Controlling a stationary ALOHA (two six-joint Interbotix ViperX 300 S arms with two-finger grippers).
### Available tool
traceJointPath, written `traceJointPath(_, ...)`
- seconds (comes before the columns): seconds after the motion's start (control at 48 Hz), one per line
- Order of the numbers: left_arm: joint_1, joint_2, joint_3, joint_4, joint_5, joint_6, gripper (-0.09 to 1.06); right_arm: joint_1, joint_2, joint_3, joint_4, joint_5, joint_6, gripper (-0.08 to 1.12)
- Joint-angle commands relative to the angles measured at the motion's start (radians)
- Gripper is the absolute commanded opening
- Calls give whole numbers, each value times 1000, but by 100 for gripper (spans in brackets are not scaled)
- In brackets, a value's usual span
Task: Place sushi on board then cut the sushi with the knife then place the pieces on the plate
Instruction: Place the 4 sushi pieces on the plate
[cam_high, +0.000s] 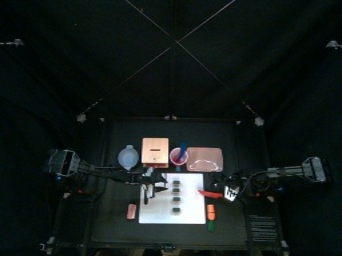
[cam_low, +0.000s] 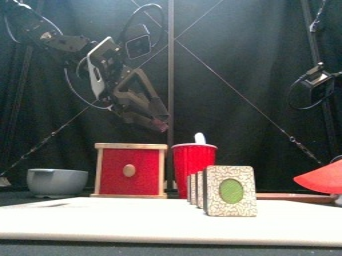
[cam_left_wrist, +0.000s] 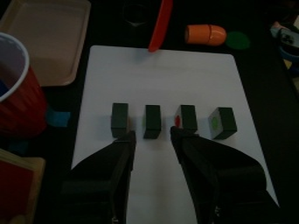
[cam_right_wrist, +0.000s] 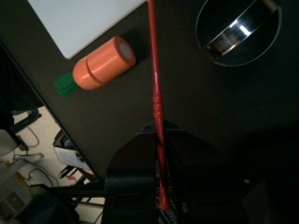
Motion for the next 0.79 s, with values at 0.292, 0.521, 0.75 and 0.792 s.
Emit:
traceJointPath(0.292,17,-15,-9,0,-9,-2,76,20,-3,15,40,-28,5,60)
traceJointPath(0.521,17,-17,-9,0,-9,-2,76,5,-8,-3,-8,44,6,79)
traceJointPath(0.75,25,-20,-9,0,-9,0,76,-49,-49,-97,-121,137,6,80)
traceJointPath(0.792,28,-20,-9,0,-9,-2,76,-64,-55,-123,-150,141,6,80)
